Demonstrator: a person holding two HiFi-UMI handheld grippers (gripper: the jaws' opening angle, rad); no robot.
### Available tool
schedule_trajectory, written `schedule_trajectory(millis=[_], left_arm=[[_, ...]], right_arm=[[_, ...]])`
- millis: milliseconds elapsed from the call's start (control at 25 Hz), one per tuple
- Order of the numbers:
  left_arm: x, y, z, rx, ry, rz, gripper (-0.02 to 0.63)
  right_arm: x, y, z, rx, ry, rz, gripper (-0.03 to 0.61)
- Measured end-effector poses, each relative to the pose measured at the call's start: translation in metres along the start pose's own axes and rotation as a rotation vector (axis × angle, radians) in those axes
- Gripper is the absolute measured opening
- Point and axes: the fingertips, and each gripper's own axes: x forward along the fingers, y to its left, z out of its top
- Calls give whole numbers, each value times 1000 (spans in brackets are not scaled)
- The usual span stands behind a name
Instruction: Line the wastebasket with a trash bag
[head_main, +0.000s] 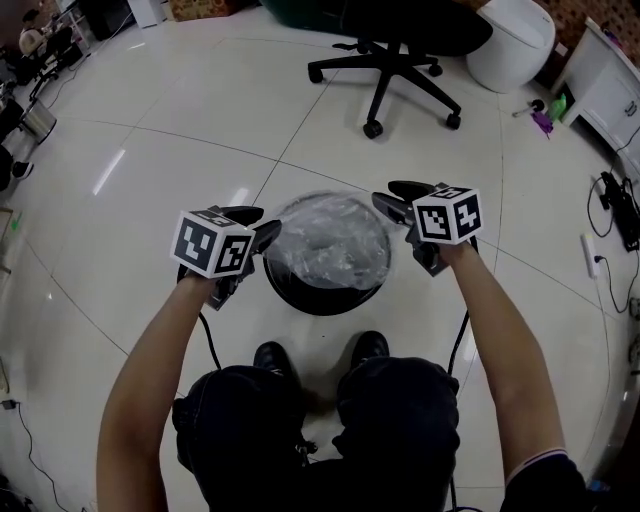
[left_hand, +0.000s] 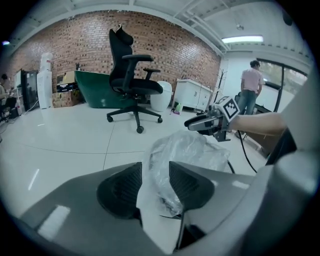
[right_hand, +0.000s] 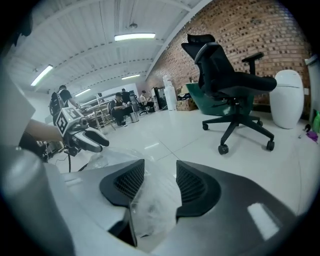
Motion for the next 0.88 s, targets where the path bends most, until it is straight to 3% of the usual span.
schedule_trajectory(millis=[240, 320, 400, 480, 880], left_arm=[[11, -3, -13, 20, 55, -22, 156], [9, -1, -17, 30, 65, -19, 152], [6, 1, -19, 35, 69, -10, 131], [2, 3, -19, 37, 64, 0, 104], [-22, -10, -12, 72, 35, 17, 84]], right_arm=[[29, 5, -9, 20, 95, 122, 193], [31, 14, -10, 14, 112, 168, 157], [29, 25, -12, -25, 132, 199, 73], [24, 32, -11, -78, 140, 198, 3], [-19, 64, 14, -191, 69, 173, 9]])
